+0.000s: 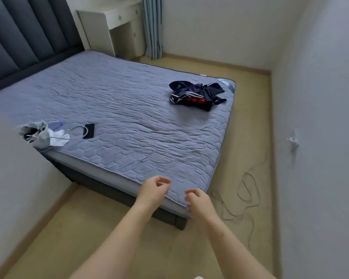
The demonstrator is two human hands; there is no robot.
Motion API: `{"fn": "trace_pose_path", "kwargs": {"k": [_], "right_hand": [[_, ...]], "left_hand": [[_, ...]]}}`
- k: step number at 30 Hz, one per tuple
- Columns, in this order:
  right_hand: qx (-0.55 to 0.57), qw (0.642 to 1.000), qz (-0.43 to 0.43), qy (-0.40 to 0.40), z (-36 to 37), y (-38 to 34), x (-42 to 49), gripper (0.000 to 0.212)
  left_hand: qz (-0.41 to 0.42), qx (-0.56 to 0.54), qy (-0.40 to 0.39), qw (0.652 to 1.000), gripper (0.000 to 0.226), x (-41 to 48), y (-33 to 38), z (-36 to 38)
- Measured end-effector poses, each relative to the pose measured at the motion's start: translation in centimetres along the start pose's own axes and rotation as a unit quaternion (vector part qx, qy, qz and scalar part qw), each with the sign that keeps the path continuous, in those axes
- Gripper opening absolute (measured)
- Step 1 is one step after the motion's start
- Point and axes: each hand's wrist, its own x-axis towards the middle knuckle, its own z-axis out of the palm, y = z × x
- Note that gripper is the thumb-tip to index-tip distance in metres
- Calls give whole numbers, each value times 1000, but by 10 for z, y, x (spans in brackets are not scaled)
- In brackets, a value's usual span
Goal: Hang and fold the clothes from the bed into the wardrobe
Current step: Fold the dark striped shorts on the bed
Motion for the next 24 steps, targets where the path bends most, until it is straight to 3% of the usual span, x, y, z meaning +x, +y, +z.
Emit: {"fn": "trace_pose_path", "kwargs": {"k": [7,13,17,24], "right_hand": [[77,989,37,117,-114,-12,93,14],[78,991,43,103,-226,-47,191,15],[76,986,49,138,-295,-67,251,17],[55,992,66,98,-351,-108,343,16]], "left_hand": [[6,28,-78,997,12,111,77,89],[-24,15,-51,998,12,213,144,185],[-34,17,-77,996,20,264,195,252],[-49,22,-55,997,22,353,254,292]]}}
